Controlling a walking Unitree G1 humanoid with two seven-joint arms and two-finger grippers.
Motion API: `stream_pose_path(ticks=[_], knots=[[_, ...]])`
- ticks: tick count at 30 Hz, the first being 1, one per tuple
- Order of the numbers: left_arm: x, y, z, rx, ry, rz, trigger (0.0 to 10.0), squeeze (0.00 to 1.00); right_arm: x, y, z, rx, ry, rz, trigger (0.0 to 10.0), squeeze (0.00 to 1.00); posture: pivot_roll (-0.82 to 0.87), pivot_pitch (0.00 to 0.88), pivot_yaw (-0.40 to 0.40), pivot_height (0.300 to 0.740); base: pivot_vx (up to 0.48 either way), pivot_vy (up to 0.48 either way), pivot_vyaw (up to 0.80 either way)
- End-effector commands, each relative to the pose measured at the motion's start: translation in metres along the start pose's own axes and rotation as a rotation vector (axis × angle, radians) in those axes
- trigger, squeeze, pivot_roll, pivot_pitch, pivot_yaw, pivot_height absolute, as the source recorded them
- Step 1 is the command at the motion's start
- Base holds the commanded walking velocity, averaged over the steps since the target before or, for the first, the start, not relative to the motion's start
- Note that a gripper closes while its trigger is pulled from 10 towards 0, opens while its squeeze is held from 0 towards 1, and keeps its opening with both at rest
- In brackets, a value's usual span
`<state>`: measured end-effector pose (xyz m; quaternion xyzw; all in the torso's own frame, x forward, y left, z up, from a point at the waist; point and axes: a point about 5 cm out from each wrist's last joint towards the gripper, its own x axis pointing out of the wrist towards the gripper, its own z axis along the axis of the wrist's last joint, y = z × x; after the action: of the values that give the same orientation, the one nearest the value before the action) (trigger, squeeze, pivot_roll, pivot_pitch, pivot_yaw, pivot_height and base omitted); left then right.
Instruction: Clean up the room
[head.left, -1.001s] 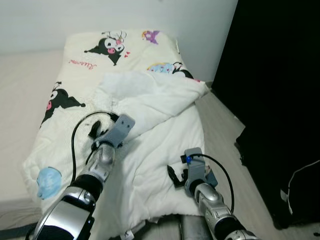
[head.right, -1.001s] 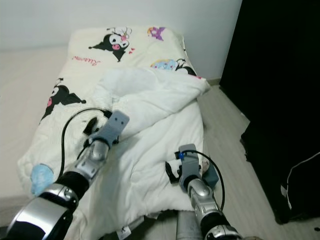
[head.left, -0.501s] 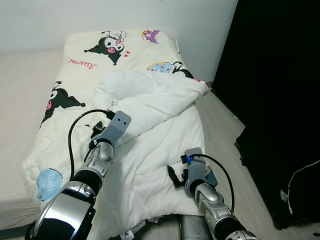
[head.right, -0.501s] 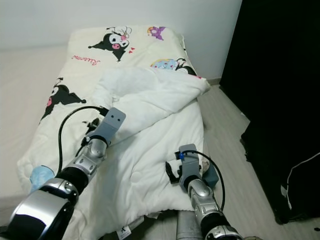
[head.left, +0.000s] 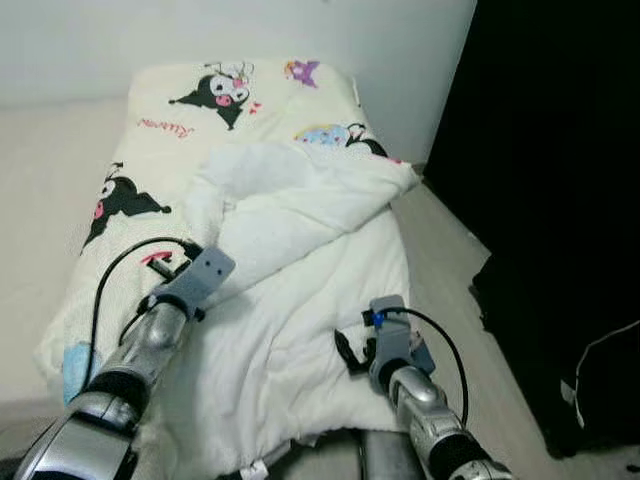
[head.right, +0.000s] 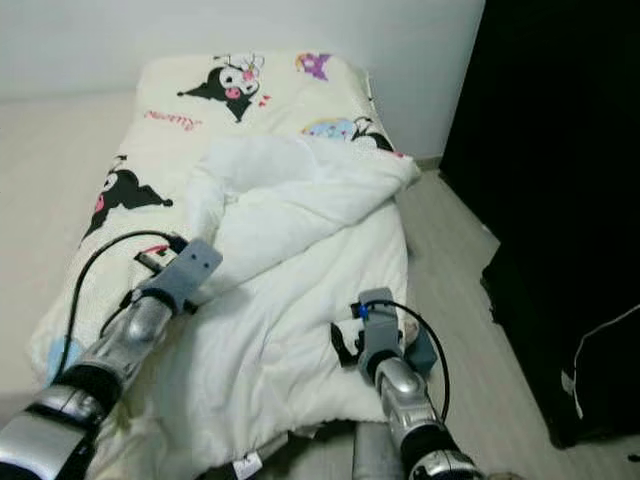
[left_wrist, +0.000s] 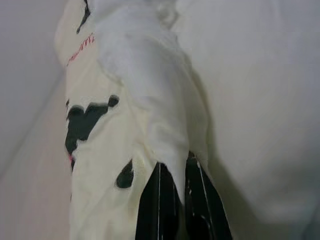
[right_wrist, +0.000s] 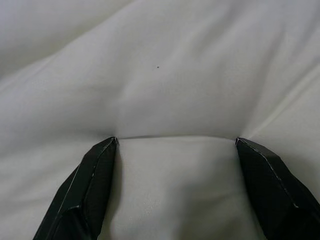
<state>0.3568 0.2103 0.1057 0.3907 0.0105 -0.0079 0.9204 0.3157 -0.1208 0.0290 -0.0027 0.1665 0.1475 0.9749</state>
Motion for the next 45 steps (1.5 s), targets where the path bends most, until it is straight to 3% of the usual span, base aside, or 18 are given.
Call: stream_pose_path(ticks=[1,2,6,11,13,17,20,21,23,25,28,30,35,41,43,44,45], knots=[[-0.007,0.004,-0.011,0.020,0.004,-0.041,0.0,0.00,-0.007,0.004,-0.025,0.049,0.109,0.006,10.0,0.00,-0.18,0.195,0.003,0.511,0.000,0.000,0.00],[-0.007,0.004,-0.011,0.020,0.004,-0.041,0.0,0.00,-0.007,0.004,-0.025,0.049,0.109,0.006,10.0,0.00,-0.18,0.195,0.003,0.511,0.000,0.000,0.00],[-0.036,0.006,-0.030,0.019,-0.085,-0.254,0.0,0.00,-0.007,0.004,-0.025,0.057,0.106,0.019,10.0,0.00,-0.16,0.195,0.002,0.511,0.000,0.000,0.00],[-0.050,0.007,-0.038,0.049,-0.096,-0.330,0.0,0.00,-0.007,0.004,-0.025,0.057,0.108,0.020,10.0,0.00,-0.15,0.194,-0.001,0.511,0.000,0.000,0.00],[-0.063,0.006,-0.043,0.071,-0.099,-0.432,0.0,0.00,-0.006,0.003,-0.025,0.058,0.111,0.022,10.0,0.00,-0.15,0.192,-0.005,0.511,0.000,0.000,0.00],[-0.071,0.007,-0.047,0.106,-0.095,-0.486,0.0,0.00,-0.006,0.003,-0.025,0.059,0.113,0.023,10.0,0.00,-0.14,0.190,-0.005,0.511,0.000,0.000,0.00],[-0.090,0.017,-0.056,0.213,-0.059,-0.621,0.0,0.00,-0.006,0.003,-0.025,0.057,0.118,0.028,10.0,0.00,-0.14,0.185,-0.004,0.511,0.000,0.000,0.00],[-0.090,0.017,-0.056,0.213,-0.059,-0.621,0.0,0.00,-0.006,0.003,-0.025,0.057,0.118,0.028,10.0,0.00,-0.14,0.185,-0.004,0.511,0.000,0.000,0.00],[-0.102,0.020,-0.063,0.243,-0.014,-0.724,0.0,0.00,-0.006,0.004,-0.025,0.059,0.120,0.030,10.0,0.00,-0.14,0.183,-0.003,0.511,0.000,0.000,0.00],[-0.102,0.020,-0.063,0.243,-0.014,-0.724,0.0,0.00,-0.006,0.004,-0.025,0.059,0.120,0.030,10.0,0.00,-0.14,0.183,-0.003,0.511,0.000,0.000,0.00],[-0.126,0.028,-0.076,0.279,0.095,-0.902,0.0,0.00,-0.006,0.004,-0.026,0.067,0.126,0.032,10.0,0.00,-0.13,0.178,-0.004,0.511,0.000,0.000,0.00],[-0.130,0.029,-0.078,0.281,0.116,-0.927,0.0,0.00,-0.006,0.004,-0.026,0.067,0.126,0.033,10.0,0.00,-0.13,0.178,-0.003,0.511,0.000,0.000,0.00],[-0.150,0.017,-0.083,0.219,0.182,-1.075,0.0,0.00,-0.005,0.005,-0.026,0.071,0.129,0.035,10.0,0.00,-0.13,0.178,0.005,0.511,0.000,0.000,0.00],[-0.171,0.007,-0.093,0.219,0.281,-1.197,0.0,0.00,-0.005,0.004,-0.026,0.082,0.128,0.028,10.0,0.00,-0.13,0.182,0.006,0.511,0.000,0.000,0.00],[-0.175,-0.008,-0.086,0.175,0.263,-1.234,0.0,0.00,-0.005,0.004,-0.026,0.088,0.133,0.028,10.0,0.00,-0.13,0.183,0.006,0.511,0.000,0.000,0.00],[-0.175,-0.008,-0.086,0.175,0.263,-1.234,0.0,0.00,-0.005,0.004,-0.026,0.088,0.133,0.028,10.0,0.00,-0.13,0.183,0.006,0.511,0.000,0.000,0.00],[-0.177,-0.021,-0.075,0.108,0.219,-1.257,0.0,0.00,-0.005,0.004,-0.026,0.087,0.134,0.030,10.0,0.00,-0.13,0.185,0.008,0.511,0.000,0.000,0.00]])
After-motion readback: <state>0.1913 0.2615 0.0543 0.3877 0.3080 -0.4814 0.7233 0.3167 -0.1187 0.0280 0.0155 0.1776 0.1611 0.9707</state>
